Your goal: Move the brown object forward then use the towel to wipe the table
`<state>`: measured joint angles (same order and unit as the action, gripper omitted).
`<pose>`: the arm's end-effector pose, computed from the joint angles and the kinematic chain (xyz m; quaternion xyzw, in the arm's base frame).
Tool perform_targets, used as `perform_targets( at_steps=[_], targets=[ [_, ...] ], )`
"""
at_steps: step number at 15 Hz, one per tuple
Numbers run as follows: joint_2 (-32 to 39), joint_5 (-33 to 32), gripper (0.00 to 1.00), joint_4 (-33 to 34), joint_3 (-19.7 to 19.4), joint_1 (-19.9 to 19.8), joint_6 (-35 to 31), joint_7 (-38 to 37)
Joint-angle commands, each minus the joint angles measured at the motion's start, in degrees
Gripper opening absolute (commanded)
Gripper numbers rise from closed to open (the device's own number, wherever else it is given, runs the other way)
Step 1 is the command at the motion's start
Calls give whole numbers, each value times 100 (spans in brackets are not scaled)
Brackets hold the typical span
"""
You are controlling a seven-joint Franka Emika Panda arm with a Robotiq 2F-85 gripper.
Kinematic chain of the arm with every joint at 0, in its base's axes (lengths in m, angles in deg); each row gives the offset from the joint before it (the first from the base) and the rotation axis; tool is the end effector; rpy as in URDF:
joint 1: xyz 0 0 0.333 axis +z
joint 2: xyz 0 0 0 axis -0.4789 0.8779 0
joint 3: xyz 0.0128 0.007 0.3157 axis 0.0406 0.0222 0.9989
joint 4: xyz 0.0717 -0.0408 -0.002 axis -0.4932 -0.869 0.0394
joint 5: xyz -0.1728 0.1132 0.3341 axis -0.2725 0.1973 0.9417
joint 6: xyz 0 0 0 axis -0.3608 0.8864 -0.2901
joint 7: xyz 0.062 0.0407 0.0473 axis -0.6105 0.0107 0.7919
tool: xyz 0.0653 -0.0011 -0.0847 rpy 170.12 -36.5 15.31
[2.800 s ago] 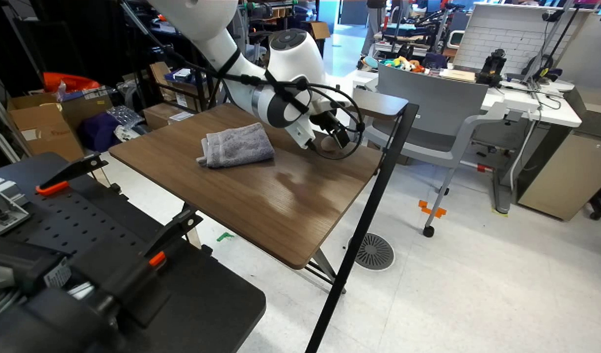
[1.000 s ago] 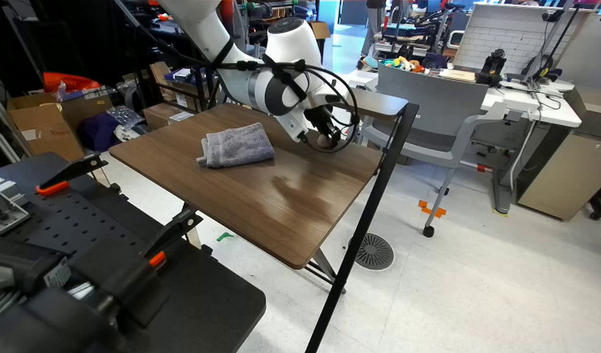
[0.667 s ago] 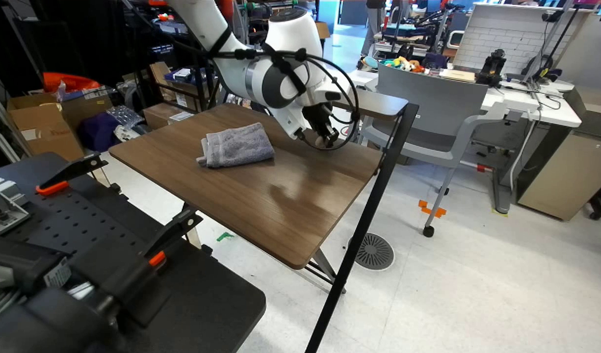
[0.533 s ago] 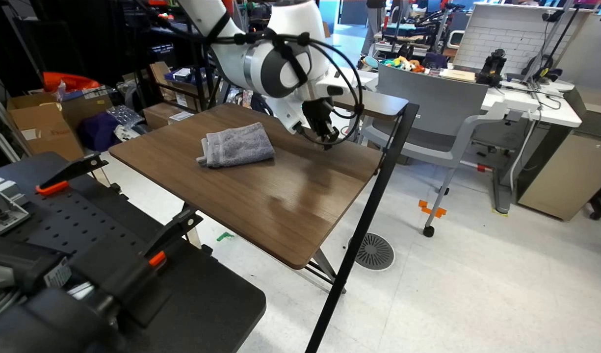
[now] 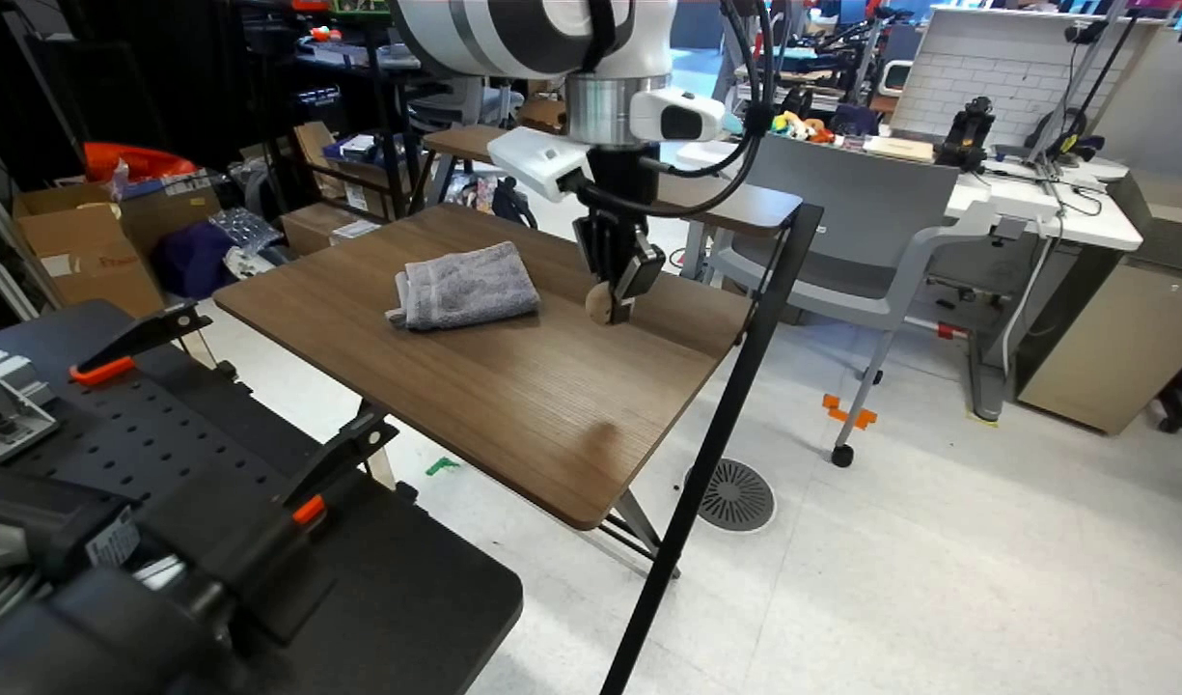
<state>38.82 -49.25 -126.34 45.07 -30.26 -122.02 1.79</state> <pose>0.6198 -0.1577 0.1409 0.9684 -0.2424 0.0011 0.0580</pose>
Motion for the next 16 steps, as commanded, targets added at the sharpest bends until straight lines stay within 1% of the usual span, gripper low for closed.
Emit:
perform_targets(
  at_steps=[1, 2, 3, 5, 6, 10, 13, 16],
  targets=[
    [-608, -565, 3, -966, -146, 104, 709, 65],
    [-613, -751, 3, -1071, -202, 152, 844, -65],
    [-526, -820, 3, -1102, -196, 144, 800, -205],
    [-301, -525, 3, -1140, -30, -43, -175, -430],
    [-139, -315, 3, -1047, 38, -143, -472, -544],
    [466, 738, 3, -640, 589, -725, -1328, -430],
    [818, 1013, 3, -443, 565, -776, -1493, -564],
    [787, 1053, 3, -333, 293, -611, -1391, -880]
  ],
)
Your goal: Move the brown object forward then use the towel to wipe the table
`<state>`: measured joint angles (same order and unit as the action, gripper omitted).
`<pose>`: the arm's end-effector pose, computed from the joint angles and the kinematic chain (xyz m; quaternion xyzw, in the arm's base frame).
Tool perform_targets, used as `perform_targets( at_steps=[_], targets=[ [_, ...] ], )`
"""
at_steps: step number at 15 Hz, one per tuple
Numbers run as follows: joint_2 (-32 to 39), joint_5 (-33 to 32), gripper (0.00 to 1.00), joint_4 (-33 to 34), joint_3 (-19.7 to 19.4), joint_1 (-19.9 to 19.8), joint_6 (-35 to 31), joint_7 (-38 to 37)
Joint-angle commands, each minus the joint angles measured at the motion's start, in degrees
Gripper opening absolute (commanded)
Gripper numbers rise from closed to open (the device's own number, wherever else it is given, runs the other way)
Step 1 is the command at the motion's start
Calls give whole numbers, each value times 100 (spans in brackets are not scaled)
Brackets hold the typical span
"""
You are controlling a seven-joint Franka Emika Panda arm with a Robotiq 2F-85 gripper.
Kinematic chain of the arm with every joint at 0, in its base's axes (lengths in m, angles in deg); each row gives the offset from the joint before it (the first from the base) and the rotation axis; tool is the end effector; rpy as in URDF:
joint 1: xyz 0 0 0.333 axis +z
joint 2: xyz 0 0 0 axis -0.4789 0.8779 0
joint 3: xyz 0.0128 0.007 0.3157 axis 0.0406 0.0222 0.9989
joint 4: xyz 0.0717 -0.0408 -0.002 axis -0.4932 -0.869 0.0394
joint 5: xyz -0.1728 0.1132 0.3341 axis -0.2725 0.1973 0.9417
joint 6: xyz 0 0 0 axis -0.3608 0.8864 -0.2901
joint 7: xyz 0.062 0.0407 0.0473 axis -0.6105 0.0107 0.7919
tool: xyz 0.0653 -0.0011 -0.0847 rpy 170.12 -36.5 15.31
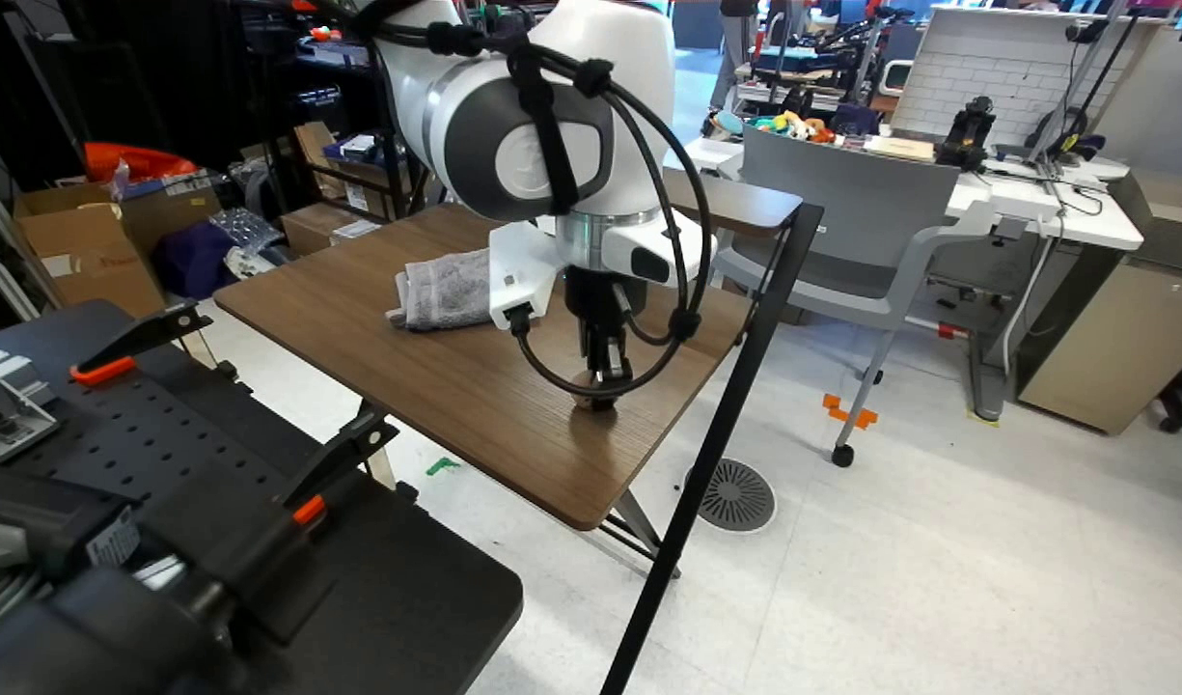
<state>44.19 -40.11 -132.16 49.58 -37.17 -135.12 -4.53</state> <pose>0.5684 -0.1876 0.0638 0.9200 -0.3914 0.0173 0.0130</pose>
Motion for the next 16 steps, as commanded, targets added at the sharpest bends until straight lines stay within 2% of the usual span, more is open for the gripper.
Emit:
perform_targets(
  at_steps=[1, 3, 6, 9, 13, 14, 15, 16],
  targets=[
    [215, 64, 3, 242, -331, 206, 85, -423],
    [109, -82, 3, 138, -634, 419, 327, -665],
    [-74, -200, 3, -29, -819, 573, 749, -685],
    [-254, -237, 3, -171, -803, 621, 1055, -579],
    [-392, -283, 3, -299, -802, 697, 973, -594],
    [-427, -339, 25, -348, -849, 751, 924, -610],
    [-472, -433, 38, -402, -911, 812, 948, -617],
    [-500, -532, 45, -442, -943, 847, 980, -611]
  ],
)
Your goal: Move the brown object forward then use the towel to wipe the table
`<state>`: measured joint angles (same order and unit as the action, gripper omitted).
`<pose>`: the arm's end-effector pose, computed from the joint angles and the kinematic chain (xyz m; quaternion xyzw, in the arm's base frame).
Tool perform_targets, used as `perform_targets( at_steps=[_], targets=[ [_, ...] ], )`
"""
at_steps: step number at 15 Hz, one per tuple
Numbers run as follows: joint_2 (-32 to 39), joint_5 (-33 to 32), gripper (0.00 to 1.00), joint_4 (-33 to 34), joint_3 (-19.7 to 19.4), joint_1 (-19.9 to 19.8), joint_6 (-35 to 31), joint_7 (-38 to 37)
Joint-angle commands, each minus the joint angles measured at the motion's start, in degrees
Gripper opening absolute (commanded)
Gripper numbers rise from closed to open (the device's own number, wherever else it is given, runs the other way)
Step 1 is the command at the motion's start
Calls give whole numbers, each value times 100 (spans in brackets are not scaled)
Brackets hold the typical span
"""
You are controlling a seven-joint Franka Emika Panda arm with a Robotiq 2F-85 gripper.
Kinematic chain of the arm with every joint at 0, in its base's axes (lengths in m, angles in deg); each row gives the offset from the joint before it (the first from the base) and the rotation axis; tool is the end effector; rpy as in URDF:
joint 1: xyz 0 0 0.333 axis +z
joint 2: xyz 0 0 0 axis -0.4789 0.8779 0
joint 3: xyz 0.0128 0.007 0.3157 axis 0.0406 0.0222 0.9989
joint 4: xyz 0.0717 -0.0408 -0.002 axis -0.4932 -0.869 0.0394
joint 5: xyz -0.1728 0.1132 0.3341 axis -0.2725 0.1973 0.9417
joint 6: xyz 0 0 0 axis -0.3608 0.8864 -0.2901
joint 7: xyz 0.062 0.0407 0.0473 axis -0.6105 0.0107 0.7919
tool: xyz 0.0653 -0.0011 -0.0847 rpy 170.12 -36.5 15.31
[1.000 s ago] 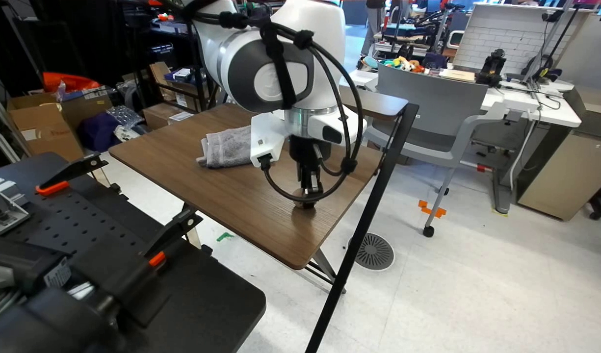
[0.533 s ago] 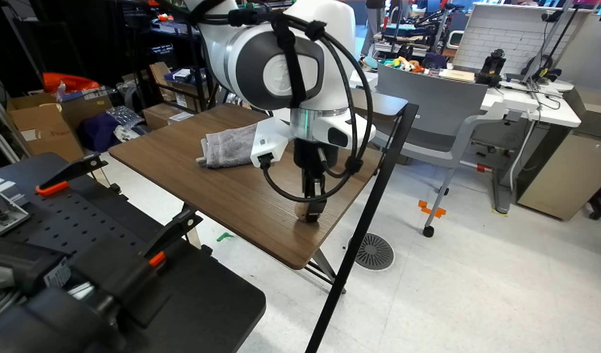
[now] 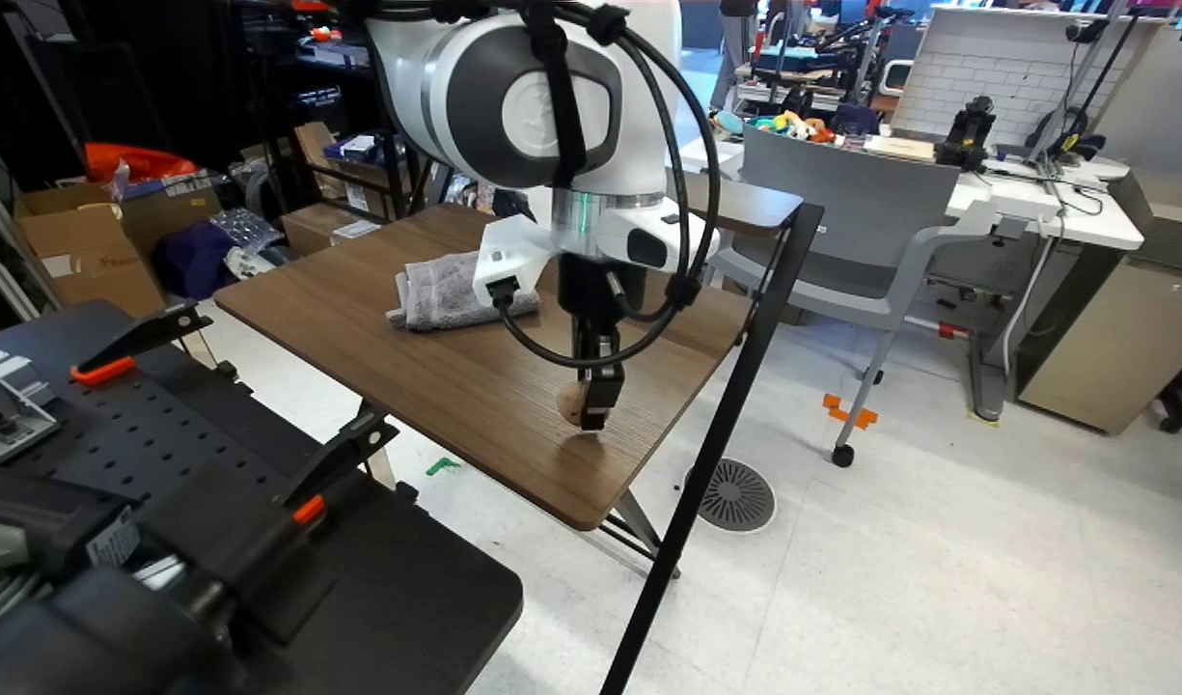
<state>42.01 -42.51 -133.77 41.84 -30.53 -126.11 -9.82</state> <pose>0.5526 -0.1926 0.0770 0.9085 -0.4112 -0.0404 0.0629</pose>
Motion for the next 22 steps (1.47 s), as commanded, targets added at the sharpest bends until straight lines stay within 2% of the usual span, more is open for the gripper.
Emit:
perform_targets(
  at_steps=[1, 7, 8, 13, 14, 16, 18, 22],
  targets=[
    [-288, -396, 51, -315, -218, 229, 98, -98],
    [-432, -970, 96, -548, -434, 451, 399, -141],
    [-455, -1024, 100, -562, -440, 465, 454, -149],
    [-680, -1060, 100, -690, -318, 432, 444, -61],
    [-781, -982, 100, -713, -216, 378, 437, 6],
    [-1197, -453, 100, -837, 371, 45, 234, 332],
    [-1387, 18, 100, -728, 821, -35, 410, 354],
    [-1353, 1247, 100, -229, 1814, -115, 134, 433]
  ],
)
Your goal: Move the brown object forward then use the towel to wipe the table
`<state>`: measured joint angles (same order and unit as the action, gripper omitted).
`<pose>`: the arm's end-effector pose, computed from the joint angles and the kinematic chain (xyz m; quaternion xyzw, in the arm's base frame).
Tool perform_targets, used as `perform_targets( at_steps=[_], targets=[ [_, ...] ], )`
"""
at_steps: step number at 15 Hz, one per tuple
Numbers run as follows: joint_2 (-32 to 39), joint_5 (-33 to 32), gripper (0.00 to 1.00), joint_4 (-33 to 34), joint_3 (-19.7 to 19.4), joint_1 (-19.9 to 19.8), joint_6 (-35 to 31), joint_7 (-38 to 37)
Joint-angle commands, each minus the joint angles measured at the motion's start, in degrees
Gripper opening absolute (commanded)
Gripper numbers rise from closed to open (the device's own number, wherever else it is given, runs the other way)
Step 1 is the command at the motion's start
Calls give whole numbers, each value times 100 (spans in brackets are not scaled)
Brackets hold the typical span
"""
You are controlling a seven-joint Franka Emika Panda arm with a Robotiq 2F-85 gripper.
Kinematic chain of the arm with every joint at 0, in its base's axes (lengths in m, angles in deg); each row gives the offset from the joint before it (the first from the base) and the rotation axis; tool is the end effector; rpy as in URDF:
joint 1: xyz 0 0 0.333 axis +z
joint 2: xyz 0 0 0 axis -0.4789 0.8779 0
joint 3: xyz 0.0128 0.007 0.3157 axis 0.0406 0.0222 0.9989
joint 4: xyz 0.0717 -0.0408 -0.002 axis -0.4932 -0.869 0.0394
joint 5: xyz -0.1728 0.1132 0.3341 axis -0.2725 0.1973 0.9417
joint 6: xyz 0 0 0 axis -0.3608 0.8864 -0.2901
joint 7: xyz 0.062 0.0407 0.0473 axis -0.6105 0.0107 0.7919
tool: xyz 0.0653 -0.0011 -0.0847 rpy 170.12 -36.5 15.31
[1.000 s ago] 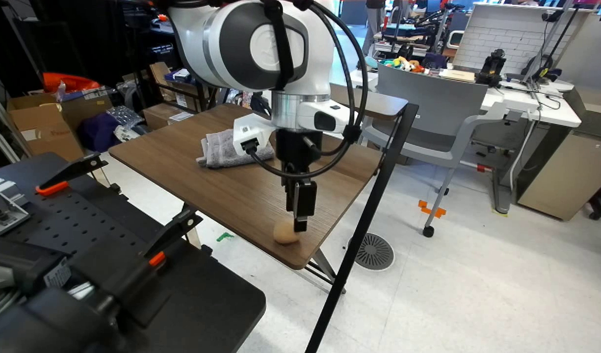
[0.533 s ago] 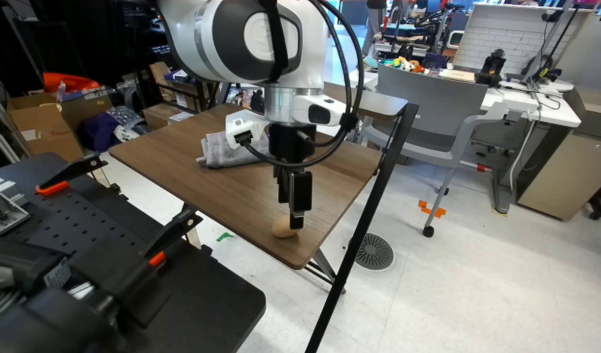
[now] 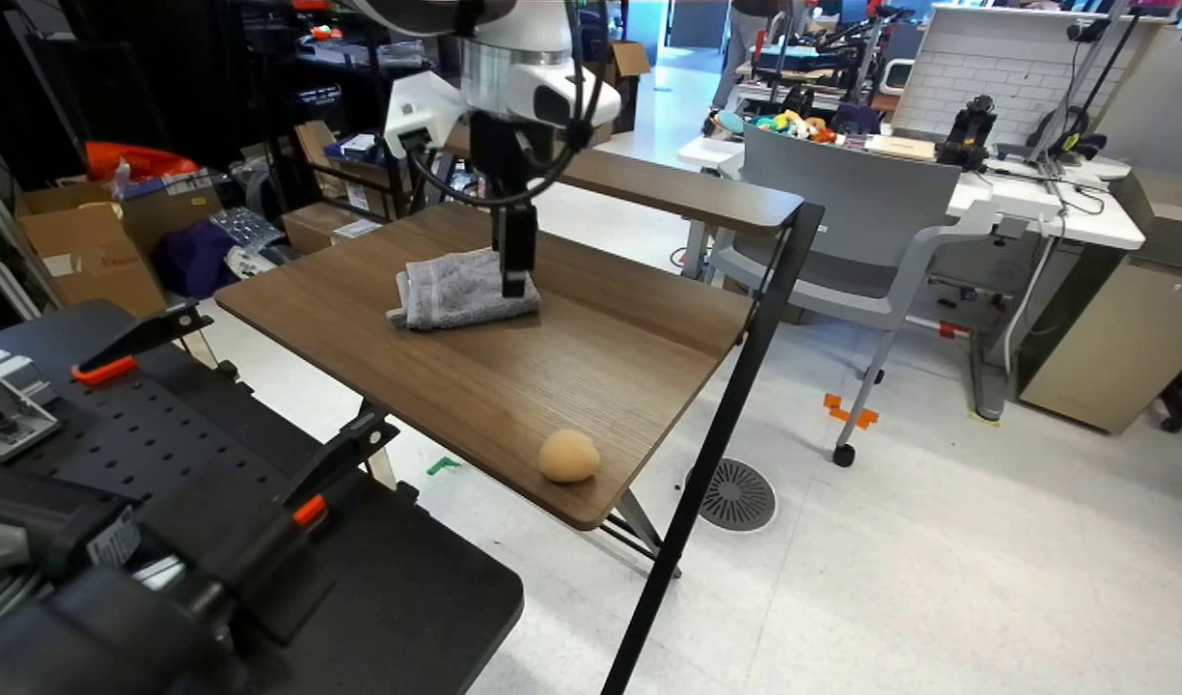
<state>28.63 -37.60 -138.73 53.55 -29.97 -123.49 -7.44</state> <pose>0.5836 -0.0662 0.1646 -0.9352 0.3507 0.0188 0.0466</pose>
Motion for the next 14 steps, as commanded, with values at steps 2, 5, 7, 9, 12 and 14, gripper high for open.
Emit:
perform_targets(
  at_steps=[2, 5, 7, 9, 12, 14],
  targets=[
    [265, 1390, 100, 618, 1100, -228, -461, 448],
    [880, 2097, 100, 1078, 1682, -351, -1240, 1125],
    [1352, 2134, 100, 1358, 1754, -285, -1549, 1310],
    [1762, 1951, 100, 1525, 1683, -200, -1661, 1328],
    [2129, 1666, 100, 1598, 1489, -48, -1809, 1343],
    [2276, 1382, 100, 1608, 1306, 72, -1845, 1207]
  ],
)
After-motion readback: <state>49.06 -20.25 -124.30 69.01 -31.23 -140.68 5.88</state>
